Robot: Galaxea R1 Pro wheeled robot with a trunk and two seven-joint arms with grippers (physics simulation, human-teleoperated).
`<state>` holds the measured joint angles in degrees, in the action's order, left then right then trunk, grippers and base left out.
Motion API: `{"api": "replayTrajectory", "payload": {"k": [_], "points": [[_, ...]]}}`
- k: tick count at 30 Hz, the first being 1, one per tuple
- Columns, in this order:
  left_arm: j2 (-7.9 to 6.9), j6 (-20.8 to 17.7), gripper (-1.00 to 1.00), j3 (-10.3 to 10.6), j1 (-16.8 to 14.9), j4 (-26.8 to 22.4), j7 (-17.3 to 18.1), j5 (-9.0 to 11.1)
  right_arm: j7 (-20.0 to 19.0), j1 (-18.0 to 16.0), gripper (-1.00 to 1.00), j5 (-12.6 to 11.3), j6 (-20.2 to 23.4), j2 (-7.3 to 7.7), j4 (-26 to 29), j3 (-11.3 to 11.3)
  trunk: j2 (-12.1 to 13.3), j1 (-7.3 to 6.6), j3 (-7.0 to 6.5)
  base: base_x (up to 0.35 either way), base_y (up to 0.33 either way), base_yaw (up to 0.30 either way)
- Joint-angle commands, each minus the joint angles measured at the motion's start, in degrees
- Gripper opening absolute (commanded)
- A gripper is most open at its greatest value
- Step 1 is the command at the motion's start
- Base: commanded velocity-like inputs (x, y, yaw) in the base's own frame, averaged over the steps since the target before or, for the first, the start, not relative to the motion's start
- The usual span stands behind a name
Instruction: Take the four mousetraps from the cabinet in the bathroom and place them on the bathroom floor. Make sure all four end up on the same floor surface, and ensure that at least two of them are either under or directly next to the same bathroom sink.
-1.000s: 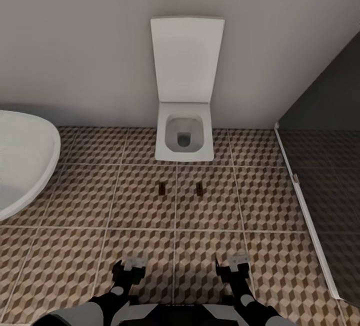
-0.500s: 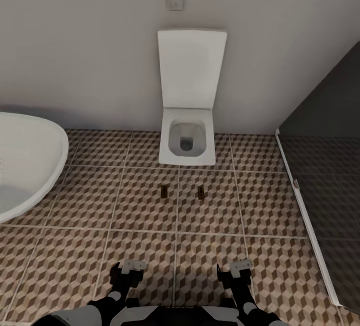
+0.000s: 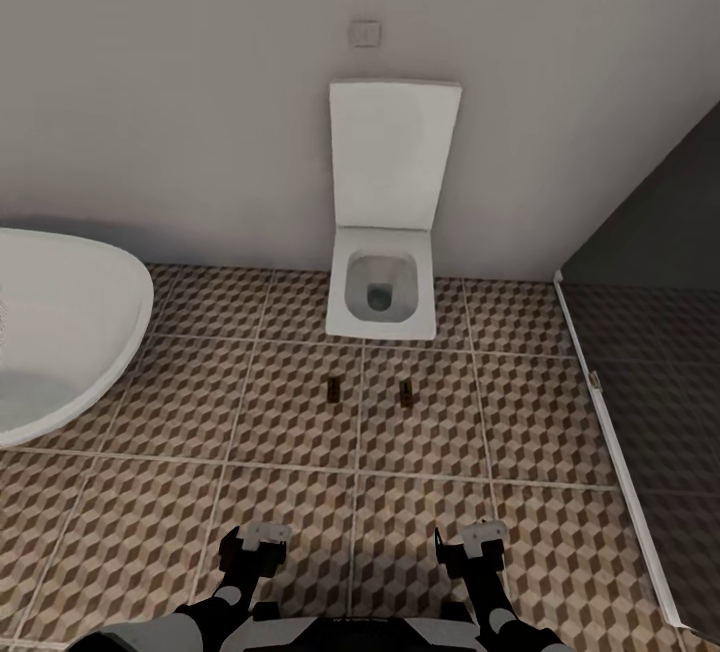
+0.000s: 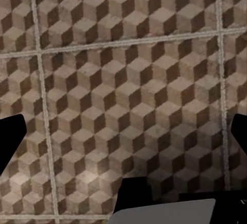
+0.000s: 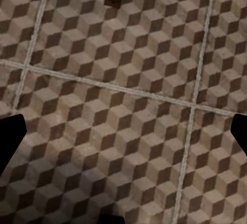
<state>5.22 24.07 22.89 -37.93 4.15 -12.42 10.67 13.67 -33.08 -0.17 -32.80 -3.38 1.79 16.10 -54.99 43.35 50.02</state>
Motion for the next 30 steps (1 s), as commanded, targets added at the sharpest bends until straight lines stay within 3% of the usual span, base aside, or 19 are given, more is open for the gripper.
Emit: {"api": "replayTrajectory", "payload": {"k": [1,30], "points": [[0.06,0.45,1.00,0.49,-0.07,0.27,-0.06,0.48,0.48,-0.02,1.00,0.00,-0.12,-0.02,-0.13,0.49,0.38,-0.22,-0.25,0.000,0.000,0.068],[0.07,0.89,1.00,0.49,0.20,0.25,-0.06,0.40,0.61,0.12,1.00,-0.01,-2.70,0.55,-0.44,0.34,12.02,-6.59,-8.13,0.000,0.000,0.057]]}}
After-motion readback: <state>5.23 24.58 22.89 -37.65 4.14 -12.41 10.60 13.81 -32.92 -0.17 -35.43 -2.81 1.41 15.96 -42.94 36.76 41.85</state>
